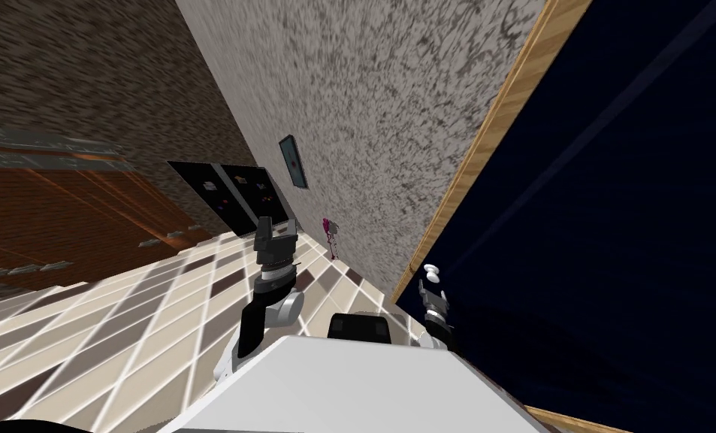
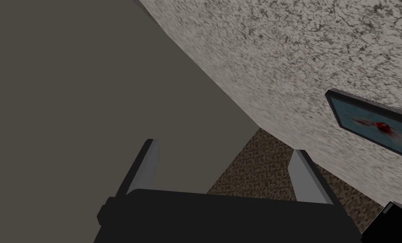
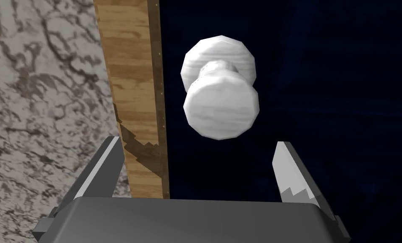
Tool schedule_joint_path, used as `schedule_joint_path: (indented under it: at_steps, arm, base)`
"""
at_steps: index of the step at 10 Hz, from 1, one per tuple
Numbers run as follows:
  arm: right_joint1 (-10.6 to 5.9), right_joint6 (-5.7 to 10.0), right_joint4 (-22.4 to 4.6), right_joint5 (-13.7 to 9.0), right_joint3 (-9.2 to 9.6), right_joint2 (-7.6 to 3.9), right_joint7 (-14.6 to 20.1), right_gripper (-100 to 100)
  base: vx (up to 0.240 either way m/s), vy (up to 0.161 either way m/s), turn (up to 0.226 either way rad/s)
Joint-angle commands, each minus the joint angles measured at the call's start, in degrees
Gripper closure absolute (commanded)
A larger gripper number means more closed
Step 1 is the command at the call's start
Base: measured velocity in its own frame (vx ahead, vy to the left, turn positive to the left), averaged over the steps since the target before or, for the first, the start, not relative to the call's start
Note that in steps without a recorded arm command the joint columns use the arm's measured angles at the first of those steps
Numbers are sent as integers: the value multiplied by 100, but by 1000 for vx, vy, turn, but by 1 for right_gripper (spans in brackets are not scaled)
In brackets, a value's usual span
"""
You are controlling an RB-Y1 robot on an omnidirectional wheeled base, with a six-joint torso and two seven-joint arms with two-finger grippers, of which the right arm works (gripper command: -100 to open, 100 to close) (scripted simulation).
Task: Pull the door open
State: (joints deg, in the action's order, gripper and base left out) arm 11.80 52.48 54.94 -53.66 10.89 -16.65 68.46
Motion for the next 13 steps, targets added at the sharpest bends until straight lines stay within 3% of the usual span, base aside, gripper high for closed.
schedule_joint_path:
  at_steps: [1, 3, 4, 6, 8, 9, 10, 13]
  arm:
    - [-66, 77, -199, 14, 23, -47, 152, -100]
    - [-12, 114, -290, -9, 23, -226, 383, -100]
    - [37, 148, -374, -30, 23, -391, 596, -100]
    - [98, 190, -477, -56, 23, -592, 855, -100]
    - [138, 217, -545, -73, 23, -727, 1029, -100]
    - [115, 232, -554, -56, 34, -661, 965, -100]
    - [115, 232, -554, -56, 34, -661, 965, 100]
    - [115, 232, -554, -56, 34, -661, 965, 100]
  base:
    - [64, -3, 9]
    - [60, 4, 29]
    - [119, 6, 53]
    - [162, -14, 37]
    - [142, 6, 29]
    - [61, 6, 3]
    - [-6, -9, -29]
    - [-20, -5, 9]
